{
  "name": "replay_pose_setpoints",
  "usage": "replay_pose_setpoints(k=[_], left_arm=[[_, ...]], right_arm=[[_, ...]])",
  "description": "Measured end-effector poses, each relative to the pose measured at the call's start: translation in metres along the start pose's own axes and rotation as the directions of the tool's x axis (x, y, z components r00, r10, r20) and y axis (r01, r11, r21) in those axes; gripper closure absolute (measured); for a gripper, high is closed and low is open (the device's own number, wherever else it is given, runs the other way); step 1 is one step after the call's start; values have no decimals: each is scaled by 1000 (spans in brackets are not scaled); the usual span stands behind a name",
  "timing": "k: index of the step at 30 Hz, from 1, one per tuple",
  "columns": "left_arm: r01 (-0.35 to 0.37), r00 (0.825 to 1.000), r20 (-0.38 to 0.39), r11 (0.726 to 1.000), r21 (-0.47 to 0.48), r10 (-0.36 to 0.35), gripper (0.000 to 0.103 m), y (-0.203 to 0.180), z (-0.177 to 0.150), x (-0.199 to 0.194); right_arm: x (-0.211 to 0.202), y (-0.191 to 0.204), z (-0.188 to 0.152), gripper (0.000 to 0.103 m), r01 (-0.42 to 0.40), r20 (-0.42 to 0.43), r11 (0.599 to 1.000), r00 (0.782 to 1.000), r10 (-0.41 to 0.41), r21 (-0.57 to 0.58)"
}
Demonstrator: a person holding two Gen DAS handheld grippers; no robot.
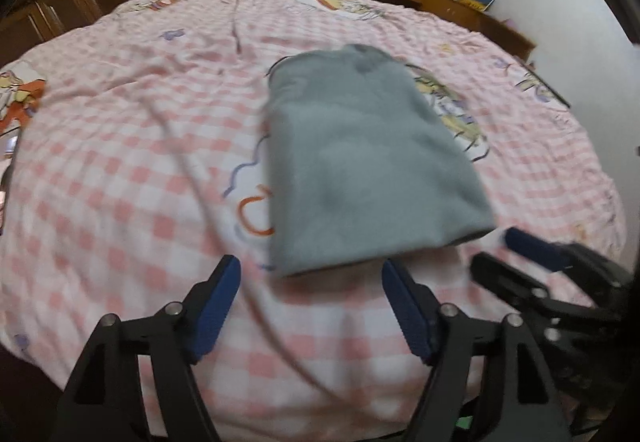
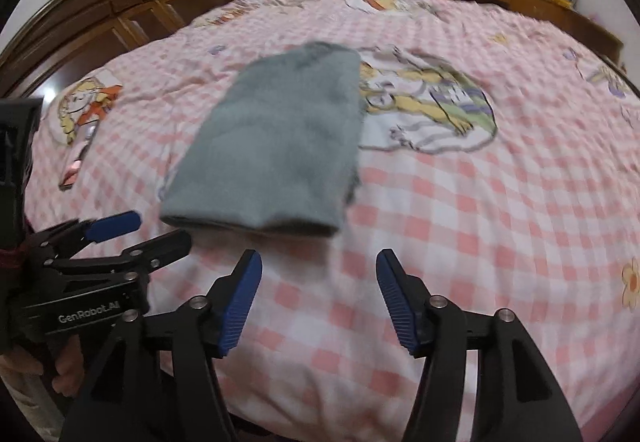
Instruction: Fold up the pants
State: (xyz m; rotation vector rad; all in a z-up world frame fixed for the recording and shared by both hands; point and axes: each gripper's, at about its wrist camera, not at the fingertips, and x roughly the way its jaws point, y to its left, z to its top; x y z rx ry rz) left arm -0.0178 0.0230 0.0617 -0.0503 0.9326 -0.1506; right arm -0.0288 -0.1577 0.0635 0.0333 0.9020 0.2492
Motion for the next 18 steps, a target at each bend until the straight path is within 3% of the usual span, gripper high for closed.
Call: replay_pose_setpoints(k=[9, 18], left_arm=[[-40, 995, -96, 998, -40, 36, 18, 11, -12, 25], [-45, 990, -140, 996, -79, 34, 3, 15, -13, 44]], right_arm=[[32, -16, -11, 42, 55, -103, 995, 994, -46, 80], [47, -11, -15, 31, 96, -104, 993, 991, -89, 63]])
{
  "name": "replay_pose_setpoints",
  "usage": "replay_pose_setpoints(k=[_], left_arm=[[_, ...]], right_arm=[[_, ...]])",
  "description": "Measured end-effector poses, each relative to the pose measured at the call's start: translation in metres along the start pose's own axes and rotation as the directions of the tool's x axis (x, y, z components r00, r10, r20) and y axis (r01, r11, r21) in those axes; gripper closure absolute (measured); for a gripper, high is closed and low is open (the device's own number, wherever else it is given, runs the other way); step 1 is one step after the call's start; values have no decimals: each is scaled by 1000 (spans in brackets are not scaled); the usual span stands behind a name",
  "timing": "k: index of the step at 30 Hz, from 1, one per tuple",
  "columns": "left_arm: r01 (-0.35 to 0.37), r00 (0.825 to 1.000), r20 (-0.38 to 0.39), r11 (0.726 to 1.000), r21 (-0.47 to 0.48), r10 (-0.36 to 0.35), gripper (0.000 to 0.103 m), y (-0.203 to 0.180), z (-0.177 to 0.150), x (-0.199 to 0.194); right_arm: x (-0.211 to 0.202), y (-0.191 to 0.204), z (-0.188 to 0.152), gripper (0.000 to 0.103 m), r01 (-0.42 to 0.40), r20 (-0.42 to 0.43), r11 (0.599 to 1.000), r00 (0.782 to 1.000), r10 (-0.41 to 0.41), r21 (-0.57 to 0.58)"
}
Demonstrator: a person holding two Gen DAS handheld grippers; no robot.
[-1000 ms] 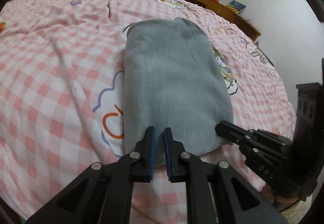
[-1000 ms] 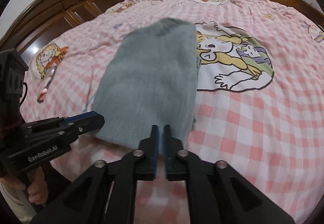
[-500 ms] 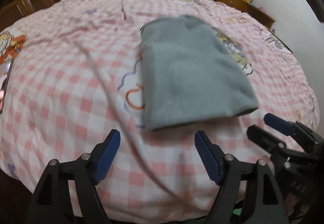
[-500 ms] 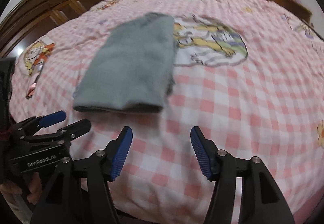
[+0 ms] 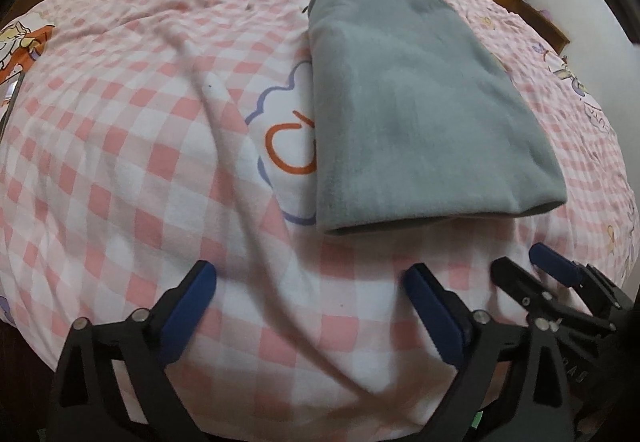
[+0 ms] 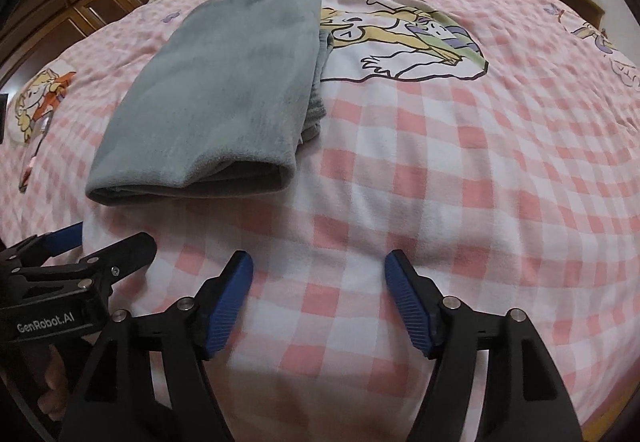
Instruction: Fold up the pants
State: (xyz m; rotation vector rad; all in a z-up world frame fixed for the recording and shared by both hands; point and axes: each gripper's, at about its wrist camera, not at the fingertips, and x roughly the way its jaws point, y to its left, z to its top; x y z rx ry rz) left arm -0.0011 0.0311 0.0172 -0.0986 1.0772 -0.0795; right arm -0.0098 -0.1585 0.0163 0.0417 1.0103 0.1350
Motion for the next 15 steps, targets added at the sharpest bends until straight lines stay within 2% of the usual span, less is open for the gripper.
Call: replay_pose_setpoints(k=[5, 15], left_arm=[[-19, 1000, -9, 1000, 12, 19, 0, -4, 2, 6], [-8, 1000, -10, 1000, 5, 8, 0, 1, 1, 9]], right_arm=[[4, 2, 2, 29, 9, 8, 1000, 1000, -9, 7], [7, 4, 1, 27, 22, 20, 1000, 1000, -22, 4]])
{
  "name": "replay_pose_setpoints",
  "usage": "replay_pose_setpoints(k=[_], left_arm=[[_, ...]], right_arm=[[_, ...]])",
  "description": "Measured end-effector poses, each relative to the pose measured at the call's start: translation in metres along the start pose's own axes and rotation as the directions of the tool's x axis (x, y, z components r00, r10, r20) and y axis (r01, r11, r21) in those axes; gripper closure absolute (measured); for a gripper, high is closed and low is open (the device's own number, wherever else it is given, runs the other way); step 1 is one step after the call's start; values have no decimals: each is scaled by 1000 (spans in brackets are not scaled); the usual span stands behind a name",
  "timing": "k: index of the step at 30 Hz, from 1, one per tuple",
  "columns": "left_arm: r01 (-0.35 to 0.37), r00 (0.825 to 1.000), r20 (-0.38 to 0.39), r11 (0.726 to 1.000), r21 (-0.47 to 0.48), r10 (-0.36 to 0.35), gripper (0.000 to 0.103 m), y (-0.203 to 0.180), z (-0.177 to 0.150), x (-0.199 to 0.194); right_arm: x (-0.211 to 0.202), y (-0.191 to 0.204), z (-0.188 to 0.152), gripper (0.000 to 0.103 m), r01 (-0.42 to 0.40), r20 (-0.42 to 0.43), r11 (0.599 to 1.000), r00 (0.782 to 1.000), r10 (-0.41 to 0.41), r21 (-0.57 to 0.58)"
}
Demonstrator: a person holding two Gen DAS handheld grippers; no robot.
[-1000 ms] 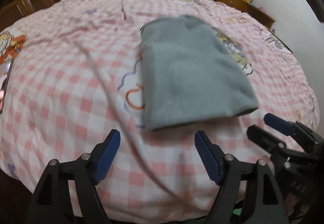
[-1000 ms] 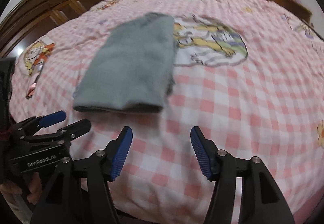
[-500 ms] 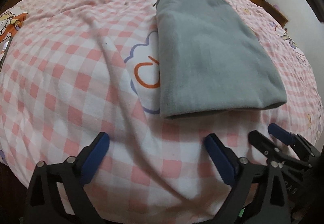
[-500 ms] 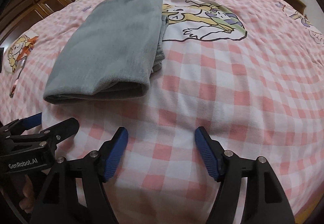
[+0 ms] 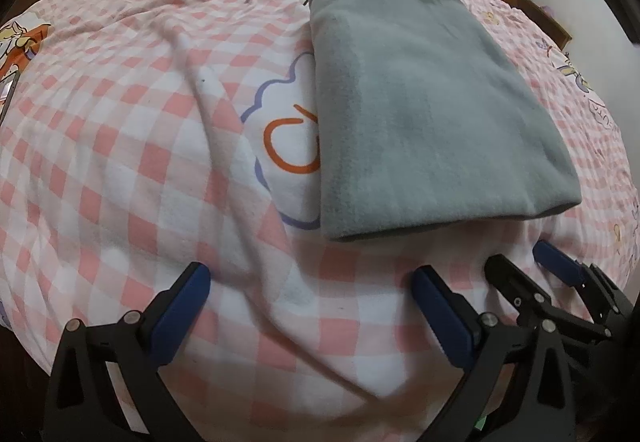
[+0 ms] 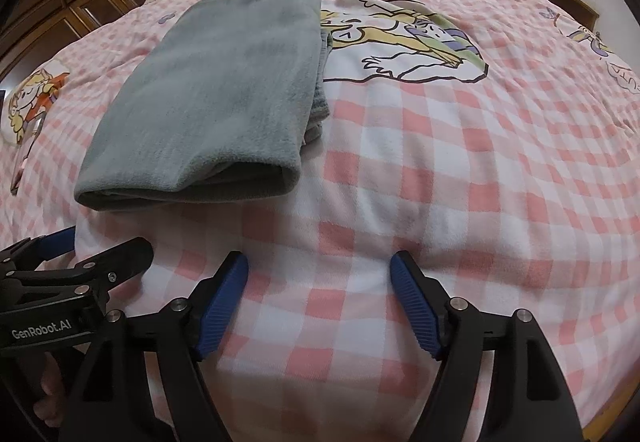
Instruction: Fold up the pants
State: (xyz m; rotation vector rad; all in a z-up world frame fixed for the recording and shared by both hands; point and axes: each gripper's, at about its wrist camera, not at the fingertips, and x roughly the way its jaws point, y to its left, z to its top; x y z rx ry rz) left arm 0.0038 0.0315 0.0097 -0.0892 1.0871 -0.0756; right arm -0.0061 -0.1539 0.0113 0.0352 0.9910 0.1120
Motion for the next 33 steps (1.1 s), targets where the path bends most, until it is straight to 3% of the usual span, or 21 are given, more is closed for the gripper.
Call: replay_pose_setpoints(k=[33], left_arm=[[29, 999, 24, 999, -25, -28, 1, 15, -6, -8]], right_arm=[[1, 1, 0, 25, 10, 4, 1000, 1000, -10, -13]])
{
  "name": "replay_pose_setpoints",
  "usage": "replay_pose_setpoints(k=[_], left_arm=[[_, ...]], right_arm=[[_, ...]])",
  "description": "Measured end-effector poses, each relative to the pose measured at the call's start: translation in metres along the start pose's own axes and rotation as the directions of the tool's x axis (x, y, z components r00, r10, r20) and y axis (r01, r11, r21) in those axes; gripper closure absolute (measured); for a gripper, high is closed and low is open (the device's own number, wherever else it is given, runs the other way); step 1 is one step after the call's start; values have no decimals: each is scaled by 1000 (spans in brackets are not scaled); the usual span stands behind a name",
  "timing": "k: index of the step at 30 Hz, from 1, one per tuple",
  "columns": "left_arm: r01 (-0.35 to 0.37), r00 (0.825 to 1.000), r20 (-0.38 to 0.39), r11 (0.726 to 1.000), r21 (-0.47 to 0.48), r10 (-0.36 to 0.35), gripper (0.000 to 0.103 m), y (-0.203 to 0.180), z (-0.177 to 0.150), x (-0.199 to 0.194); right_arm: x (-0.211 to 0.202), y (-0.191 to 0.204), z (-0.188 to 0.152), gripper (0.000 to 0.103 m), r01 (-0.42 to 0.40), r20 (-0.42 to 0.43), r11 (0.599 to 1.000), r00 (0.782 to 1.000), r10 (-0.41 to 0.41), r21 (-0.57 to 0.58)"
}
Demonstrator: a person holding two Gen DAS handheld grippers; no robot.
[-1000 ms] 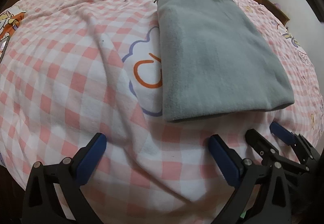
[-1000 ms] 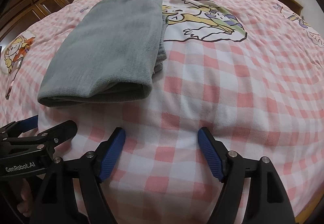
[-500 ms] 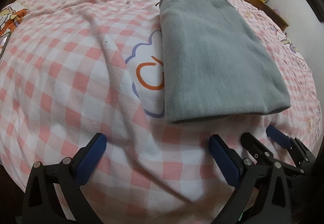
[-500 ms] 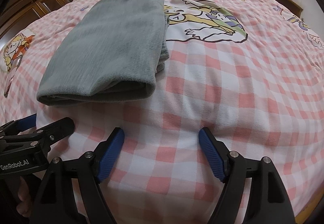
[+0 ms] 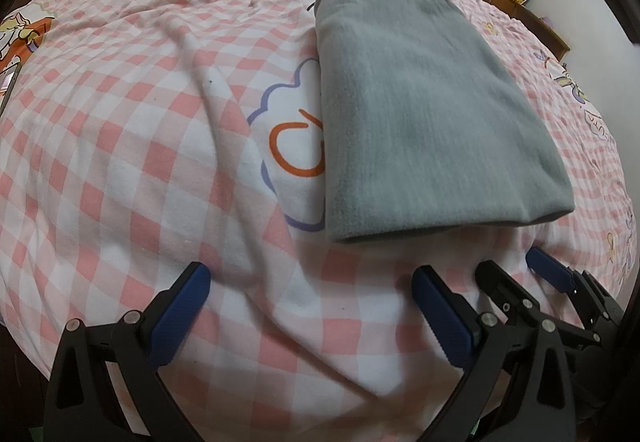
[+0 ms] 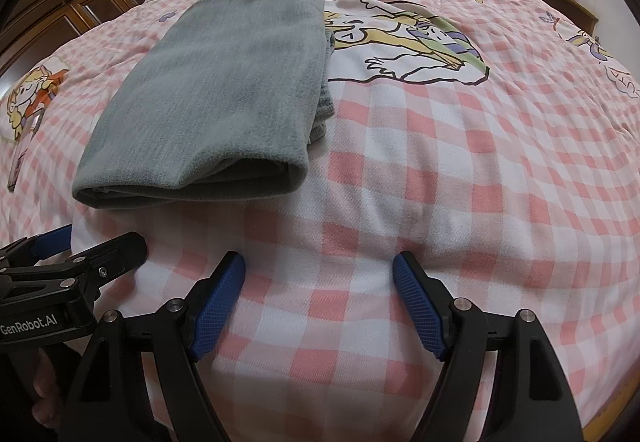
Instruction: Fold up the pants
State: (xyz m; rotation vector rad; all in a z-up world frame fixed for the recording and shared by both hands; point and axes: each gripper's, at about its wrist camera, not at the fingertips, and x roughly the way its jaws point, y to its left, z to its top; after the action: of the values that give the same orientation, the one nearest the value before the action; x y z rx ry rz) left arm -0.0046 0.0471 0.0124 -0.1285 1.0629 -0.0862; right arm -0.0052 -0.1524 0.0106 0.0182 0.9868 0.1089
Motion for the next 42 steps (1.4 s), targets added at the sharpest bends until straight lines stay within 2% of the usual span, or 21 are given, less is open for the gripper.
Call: replay_pose_setpoints(k=[6, 10, 42], left_arm=[[0, 1000, 1, 1000, -2, 0, 1, 0, 1, 0], [3, 1000, 2, 1000, -7, -3, 1, 2, -1, 0], [-1, 1000, -5, 1000, -6, 1, 1, 1, -1, -1]], right_arm=[[0, 0, 0, 24, 0, 0, 1000, 1000, 0, -1], [1, 3, 0, 20, 0, -1, 1000, 1000, 0, -16], [1, 4, 0, 20, 0, 1, 1000, 1000, 0, -16]])
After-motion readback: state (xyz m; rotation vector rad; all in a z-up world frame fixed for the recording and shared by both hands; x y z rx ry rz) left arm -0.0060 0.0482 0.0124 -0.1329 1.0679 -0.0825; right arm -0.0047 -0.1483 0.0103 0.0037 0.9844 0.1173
